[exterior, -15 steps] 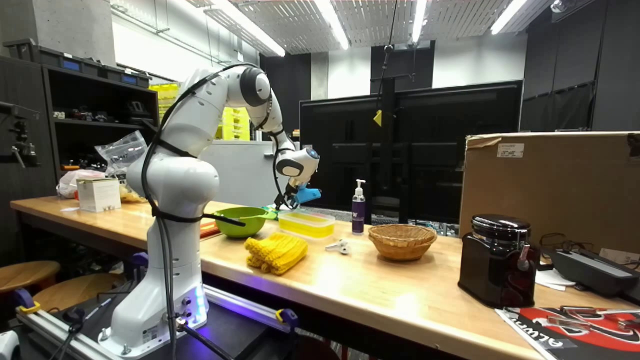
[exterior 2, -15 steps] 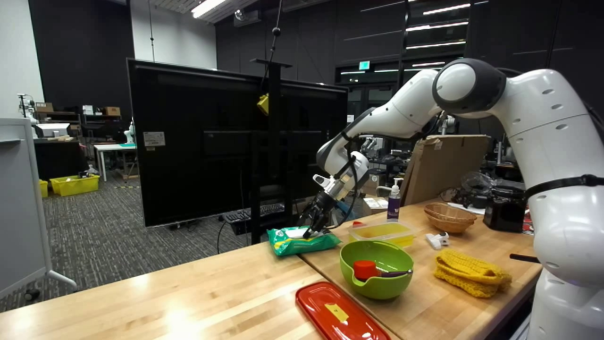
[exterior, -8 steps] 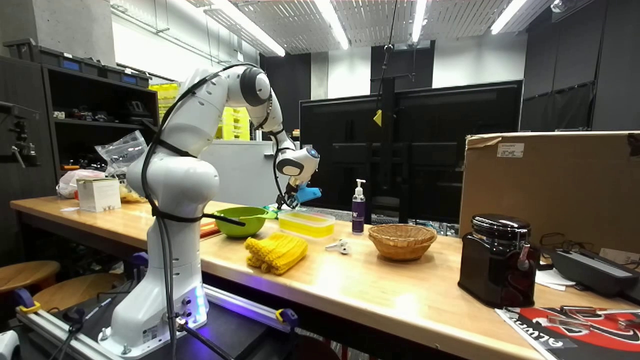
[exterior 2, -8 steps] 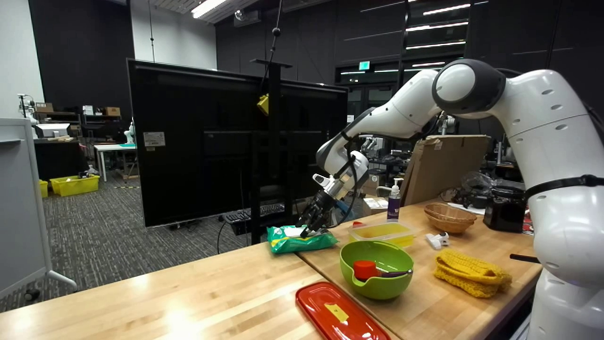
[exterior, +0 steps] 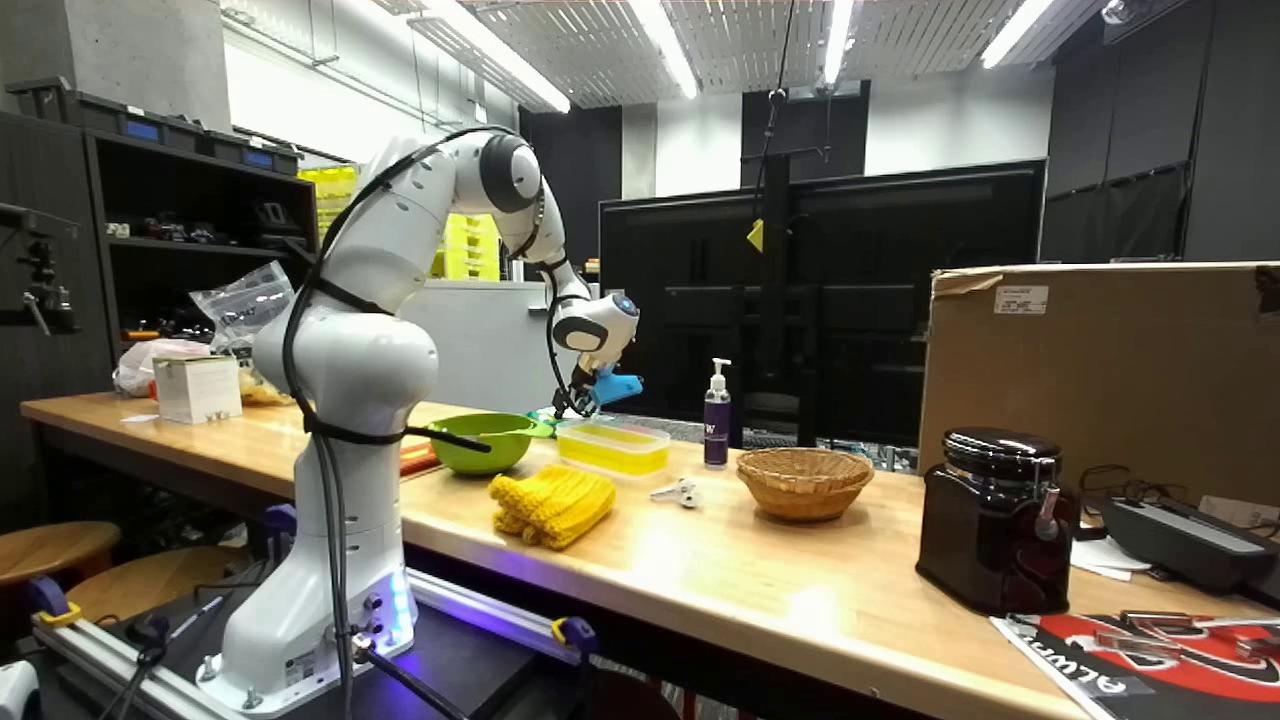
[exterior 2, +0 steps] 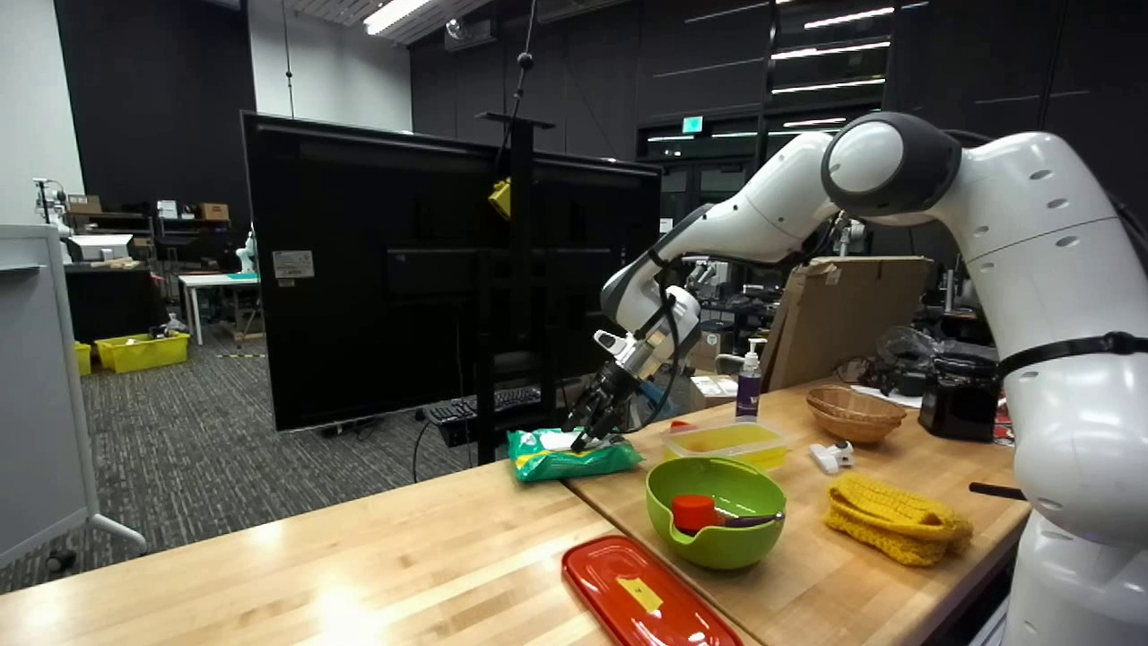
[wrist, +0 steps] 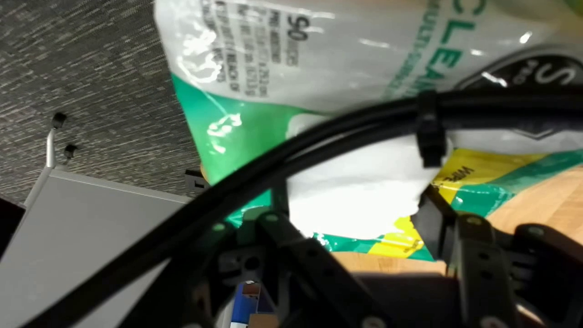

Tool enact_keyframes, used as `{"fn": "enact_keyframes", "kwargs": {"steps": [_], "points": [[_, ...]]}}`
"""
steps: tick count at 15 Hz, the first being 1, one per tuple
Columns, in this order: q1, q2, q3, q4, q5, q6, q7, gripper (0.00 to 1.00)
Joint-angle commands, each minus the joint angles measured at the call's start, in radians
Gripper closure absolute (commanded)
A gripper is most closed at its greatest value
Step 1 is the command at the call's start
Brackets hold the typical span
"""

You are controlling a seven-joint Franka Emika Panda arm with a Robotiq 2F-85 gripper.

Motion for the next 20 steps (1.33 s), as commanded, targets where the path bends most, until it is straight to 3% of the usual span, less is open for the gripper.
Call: {"fn": "enact_keyframes", "kwargs": {"steps": [1,9,20], "points": [[0.003,-0.008,-0.011,0.0,-0.05,-0.034,0.017,0.58],[-0.009,-0.038,-0.022,0.005,-0.201,-0.192,0.106,0.58],[-0.02,-0.047,-0.02,0.057,-0.355,-0.509,0.224,0.58]]}}
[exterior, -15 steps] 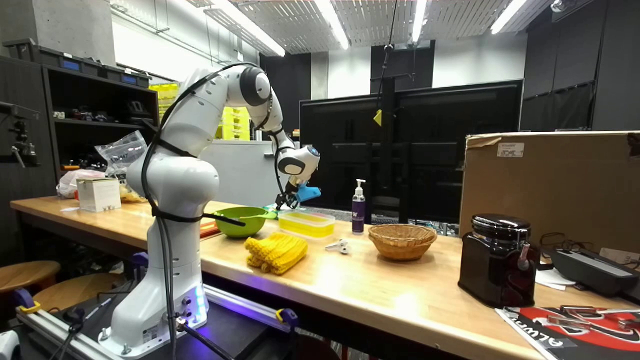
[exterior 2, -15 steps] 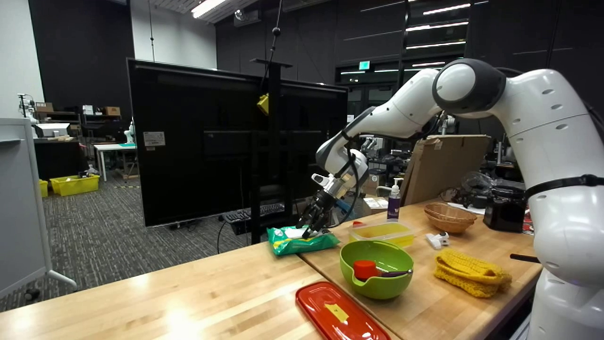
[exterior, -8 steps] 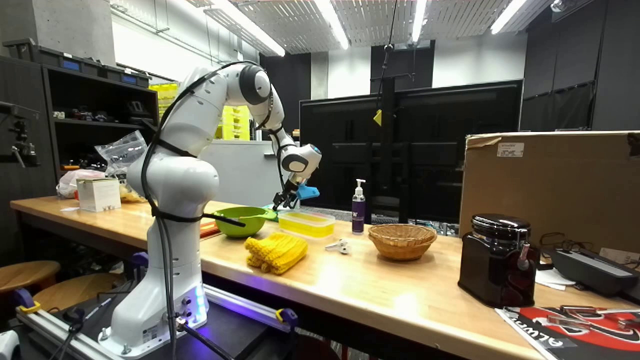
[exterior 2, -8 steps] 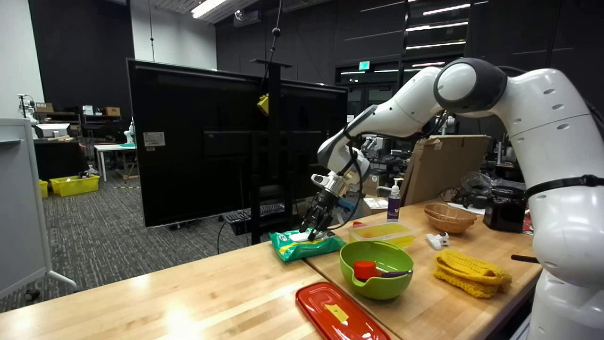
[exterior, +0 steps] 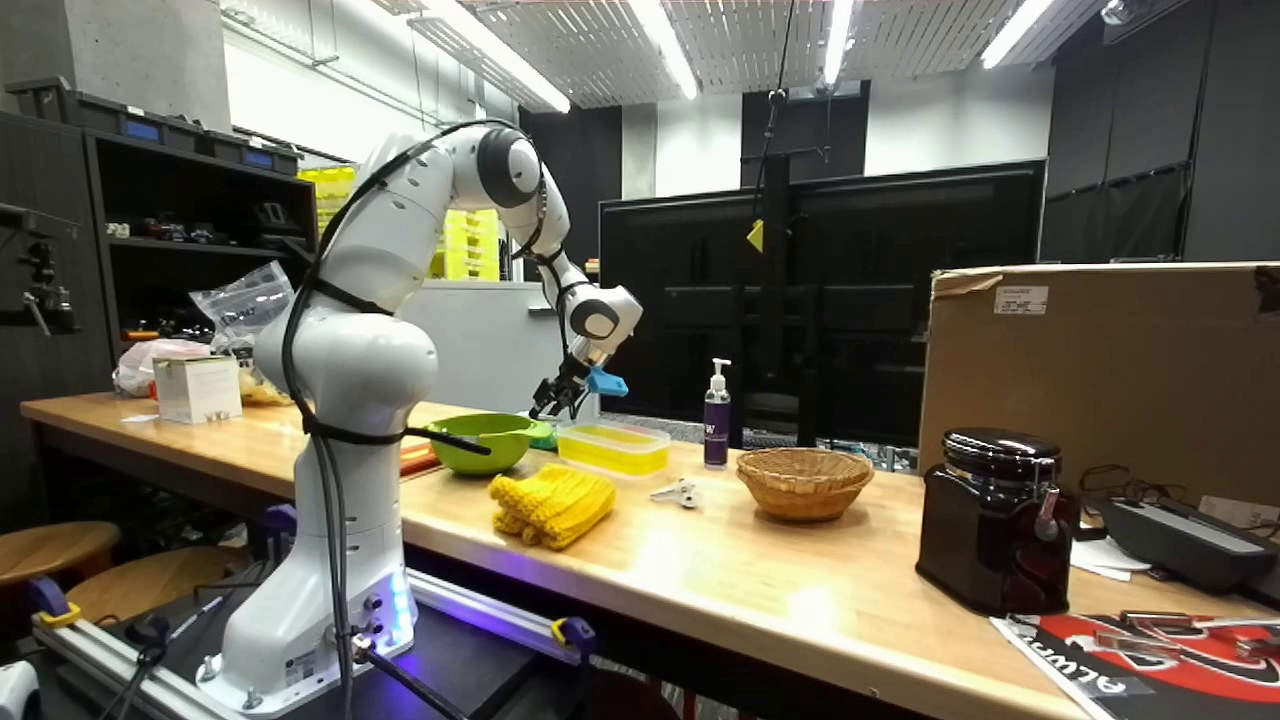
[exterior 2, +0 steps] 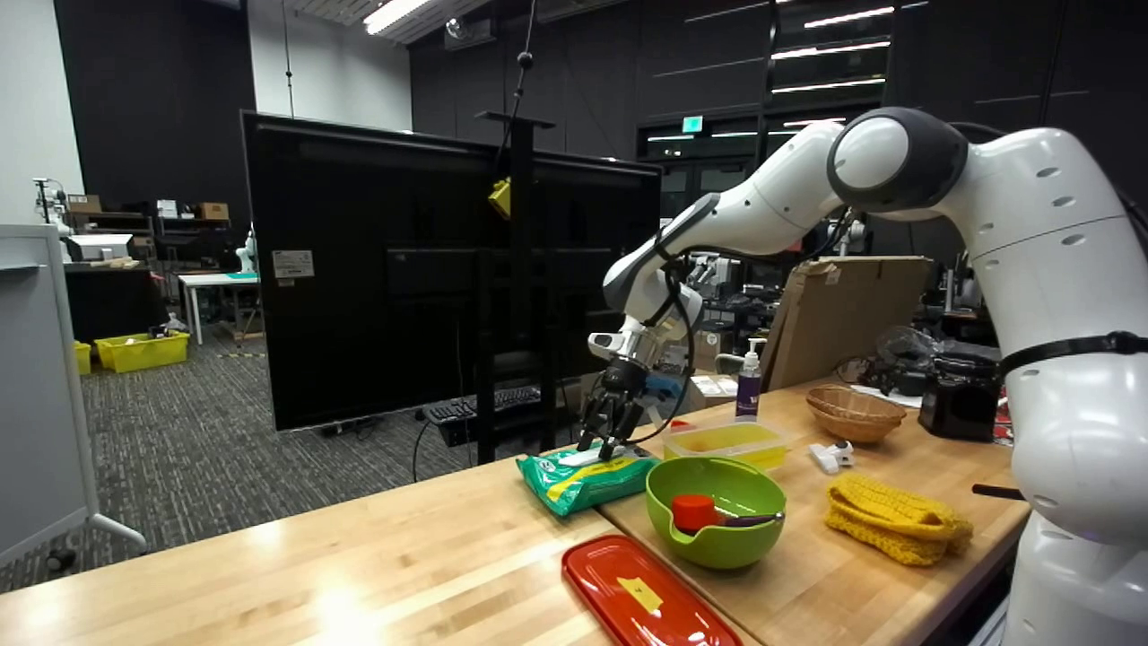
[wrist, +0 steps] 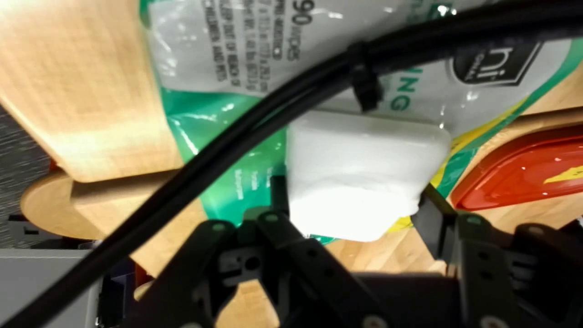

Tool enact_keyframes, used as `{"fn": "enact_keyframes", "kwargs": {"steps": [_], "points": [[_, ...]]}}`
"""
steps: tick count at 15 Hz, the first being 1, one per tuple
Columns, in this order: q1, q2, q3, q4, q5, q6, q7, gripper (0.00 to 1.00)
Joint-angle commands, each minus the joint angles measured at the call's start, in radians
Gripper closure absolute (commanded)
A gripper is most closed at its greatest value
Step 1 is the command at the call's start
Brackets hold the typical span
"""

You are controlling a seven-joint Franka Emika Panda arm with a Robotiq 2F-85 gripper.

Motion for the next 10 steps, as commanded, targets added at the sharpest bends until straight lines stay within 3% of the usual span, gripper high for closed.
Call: {"fn": "enact_keyframes", "kwargs": {"steps": [1,10], "points": [[-0.002,-0.021,0.001,0.012,-0.04,-0.102,0.044,0.58],[0.0,-0.005,-0.003,0.068,-0.06,-0.267,0.075,0.58]]}}
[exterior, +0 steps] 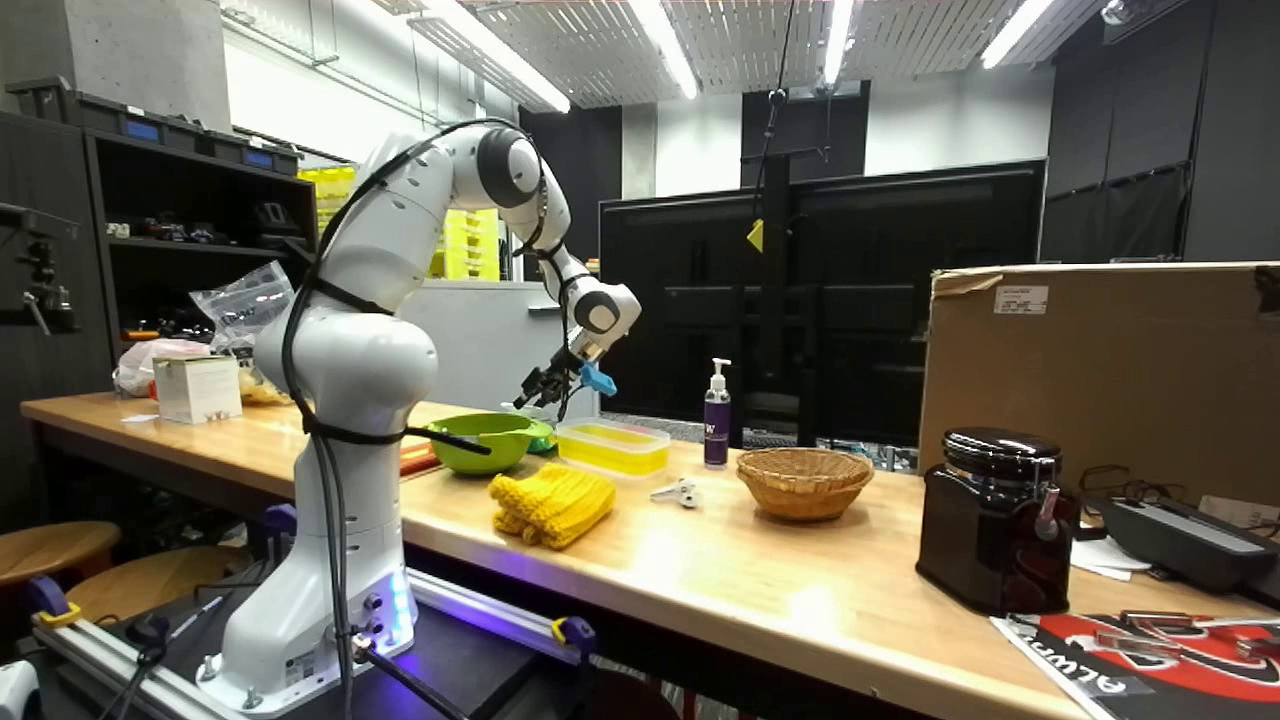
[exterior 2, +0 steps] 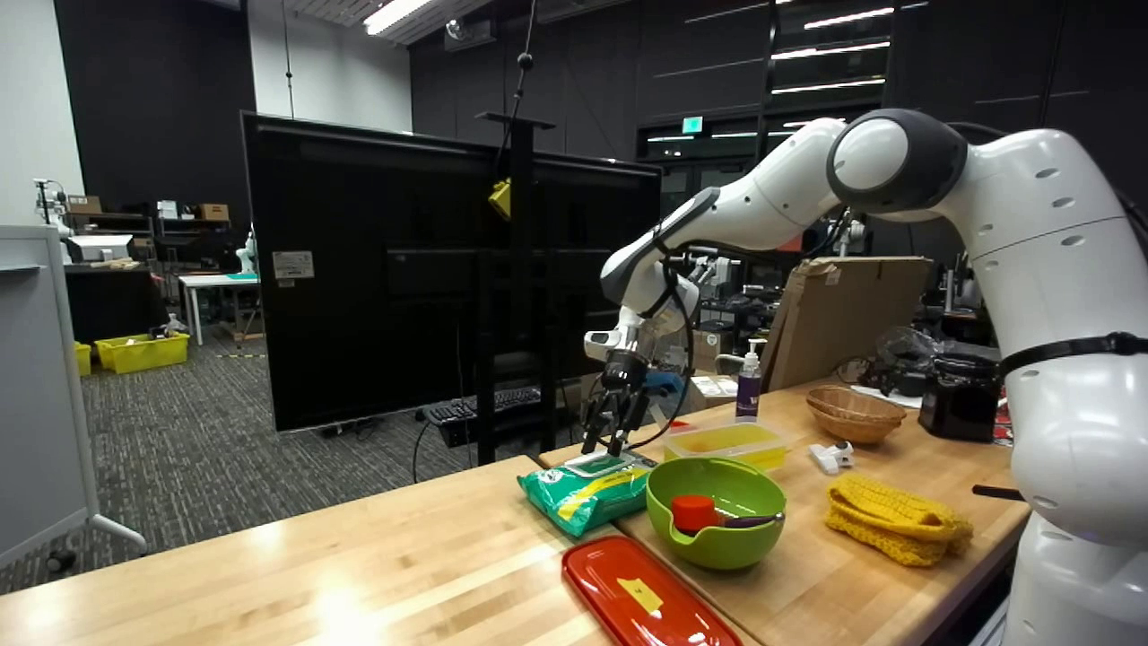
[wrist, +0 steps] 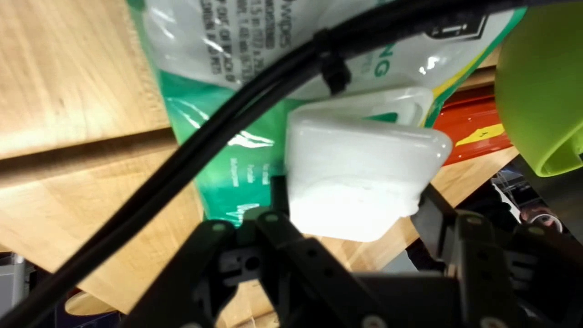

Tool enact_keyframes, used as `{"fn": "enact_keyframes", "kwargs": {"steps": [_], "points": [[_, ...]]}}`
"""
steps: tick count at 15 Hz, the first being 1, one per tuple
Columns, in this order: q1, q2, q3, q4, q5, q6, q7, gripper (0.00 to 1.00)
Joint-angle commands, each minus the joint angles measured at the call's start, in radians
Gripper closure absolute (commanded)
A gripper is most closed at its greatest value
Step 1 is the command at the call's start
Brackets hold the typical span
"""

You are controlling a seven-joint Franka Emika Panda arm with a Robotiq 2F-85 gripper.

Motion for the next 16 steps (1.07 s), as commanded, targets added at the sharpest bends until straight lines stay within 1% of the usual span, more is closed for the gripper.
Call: {"fn": "enact_keyframes", "kwargs": {"steps": [1,3,7,10,16], "points": [[0.001,-0.005,-0.003,0.028,-0.032,-0.071,0.038,0.58],[0.001,-0.003,-0.005,0.044,-0.047,-0.113,0.056,0.58],[0.001,0.019,-0.007,0.112,-0.103,-0.239,0.114,0.58],[0.0,0.056,-0.003,0.197,-0.149,-0.346,0.153,0.58],[0.003,0.155,0.002,0.408,-0.208,-0.565,0.211,0.58]]}}
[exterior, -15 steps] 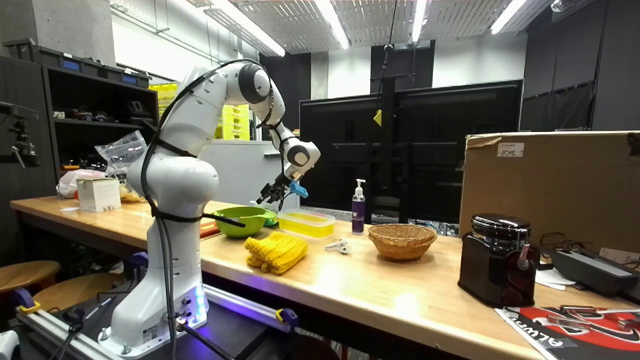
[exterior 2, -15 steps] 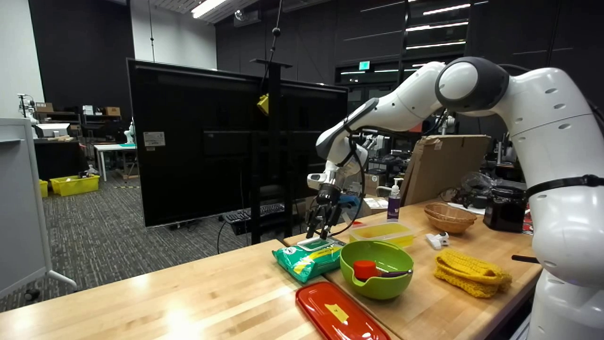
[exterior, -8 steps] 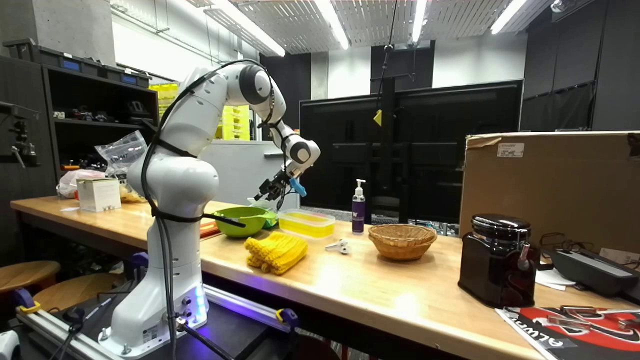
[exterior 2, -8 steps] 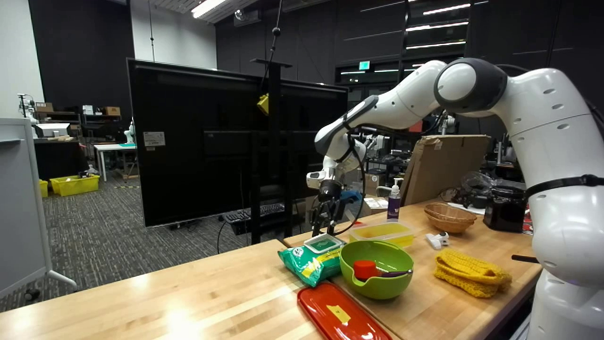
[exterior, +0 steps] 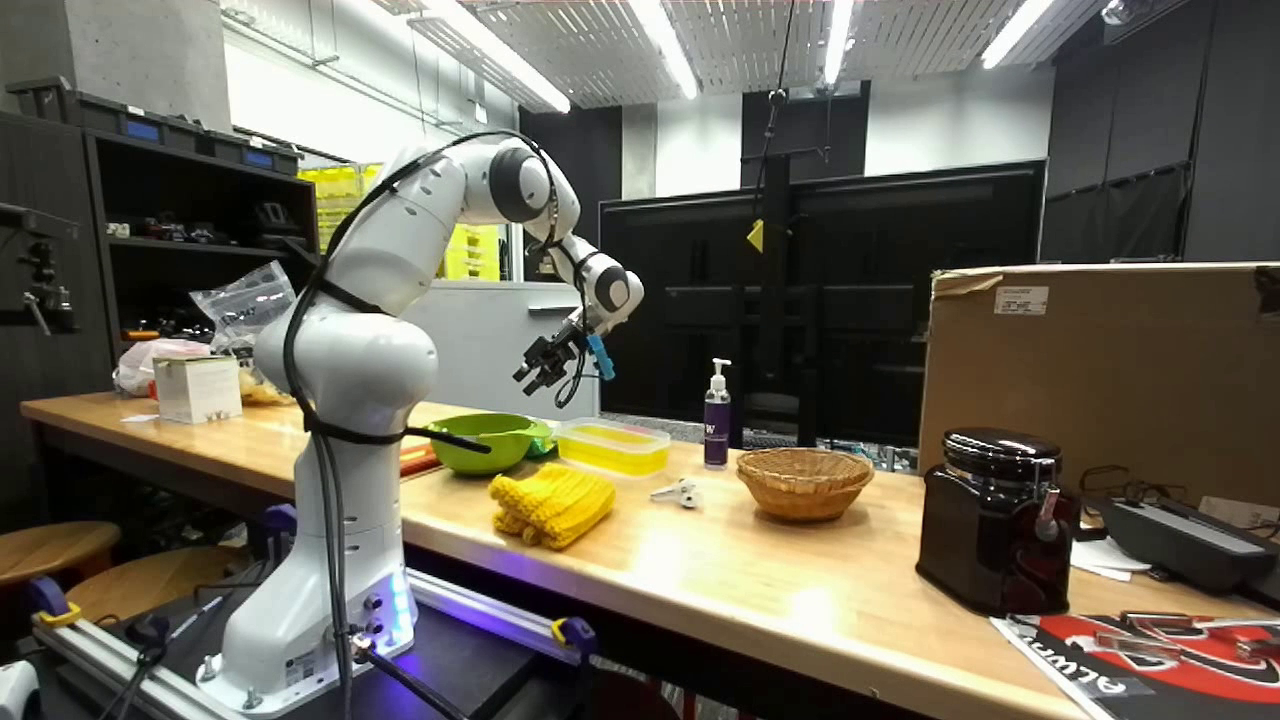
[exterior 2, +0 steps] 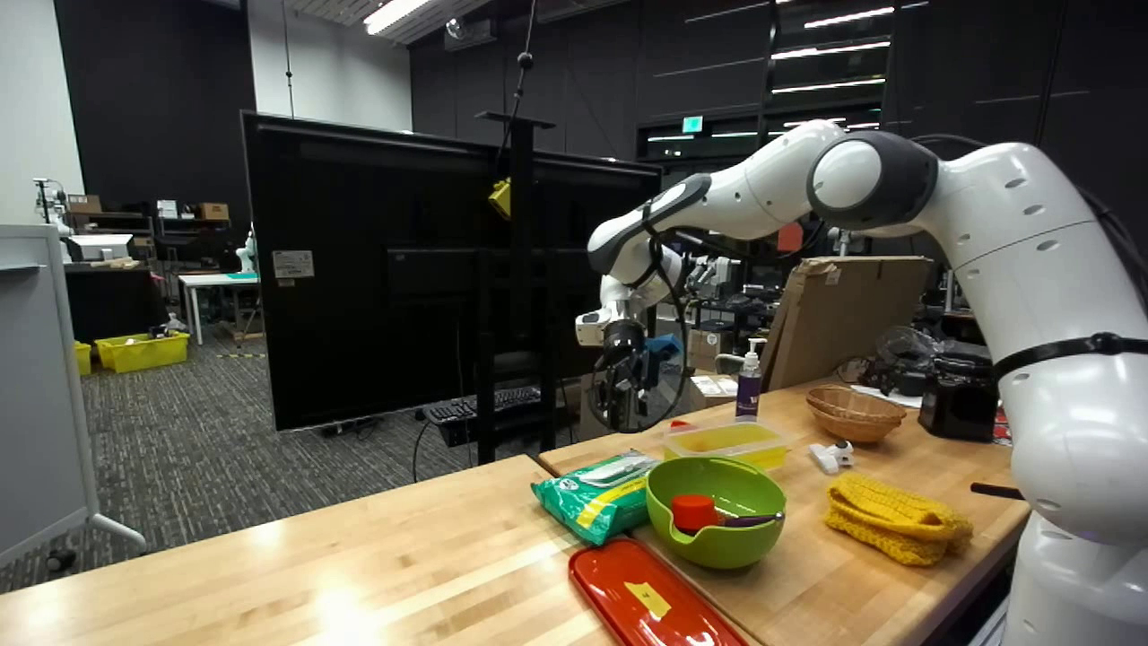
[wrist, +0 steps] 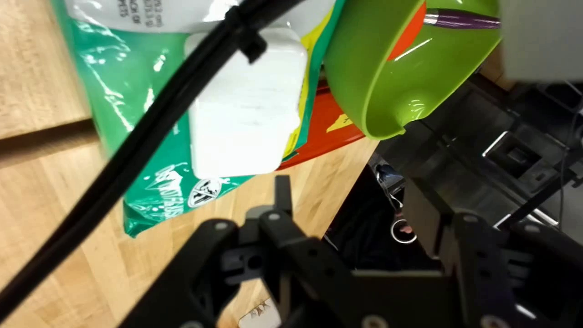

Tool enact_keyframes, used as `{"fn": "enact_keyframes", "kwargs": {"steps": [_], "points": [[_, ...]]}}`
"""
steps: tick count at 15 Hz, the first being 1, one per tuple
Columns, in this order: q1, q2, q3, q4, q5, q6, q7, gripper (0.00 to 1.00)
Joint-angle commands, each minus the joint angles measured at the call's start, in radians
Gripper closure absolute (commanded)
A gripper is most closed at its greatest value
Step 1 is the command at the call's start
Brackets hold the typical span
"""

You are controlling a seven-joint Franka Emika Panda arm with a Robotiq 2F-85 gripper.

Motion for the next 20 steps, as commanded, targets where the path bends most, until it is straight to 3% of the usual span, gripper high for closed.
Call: {"fn": "enact_keyframes", "kwargs": {"steps": [1,2,3,5,12,20], "points": [[0.003,0.083,0.006,0.16,-0.045,-0.123,0.047,0.58],[0.004,0.096,0.007,0.189,-0.052,-0.139,0.053,0.58],[0.004,0.106,0.007,0.213,-0.057,-0.146,0.055,0.18],[0.007,0.111,0.006,0.243,-0.07,-0.125,0.054,0.03],[0.02,0.058,0.007,0.249,-0.118,0.039,0.052,0.0],[0.075,-0.083,-0.001,0.05,-0.212,0.385,0.158,0.0]]}}
